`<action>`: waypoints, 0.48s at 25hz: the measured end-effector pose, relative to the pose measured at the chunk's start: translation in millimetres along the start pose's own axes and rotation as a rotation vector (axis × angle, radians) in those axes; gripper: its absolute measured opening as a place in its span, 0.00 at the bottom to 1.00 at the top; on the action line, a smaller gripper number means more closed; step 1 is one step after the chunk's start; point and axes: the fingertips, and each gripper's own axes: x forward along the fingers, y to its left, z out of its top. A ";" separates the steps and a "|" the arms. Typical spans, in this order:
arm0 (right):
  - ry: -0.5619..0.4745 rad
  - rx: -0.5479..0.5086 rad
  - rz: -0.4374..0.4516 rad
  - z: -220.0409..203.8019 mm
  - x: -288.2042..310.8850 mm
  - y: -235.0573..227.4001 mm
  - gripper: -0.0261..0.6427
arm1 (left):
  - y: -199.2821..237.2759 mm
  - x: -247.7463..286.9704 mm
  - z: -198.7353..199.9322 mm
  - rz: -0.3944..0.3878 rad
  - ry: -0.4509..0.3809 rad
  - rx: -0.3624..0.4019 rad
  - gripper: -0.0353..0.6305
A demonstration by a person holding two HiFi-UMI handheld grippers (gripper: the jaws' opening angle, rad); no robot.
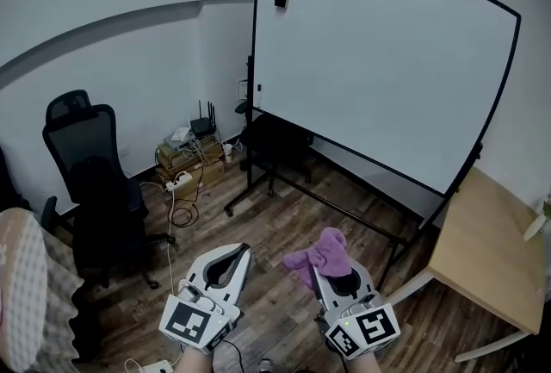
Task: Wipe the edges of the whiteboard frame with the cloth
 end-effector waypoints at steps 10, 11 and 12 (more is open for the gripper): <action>0.025 0.002 0.001 -12.7 42.6 -7.1 0.20 | 38.3 24.7 -16.6 -0.008 -0.007 -0.018 0.08; 0.024 0.002 -0.001 -13.1 47.5 -10.4 0.20 | 41.8 28.4 -18.7 -0.006 -0.001 -0.023 0.08; 0.022 0.001 0.000 -13.4 52.7 -13.8 0.20 | 45.5 32.5 -20.3 -0.004 0.001 -0.027 0.08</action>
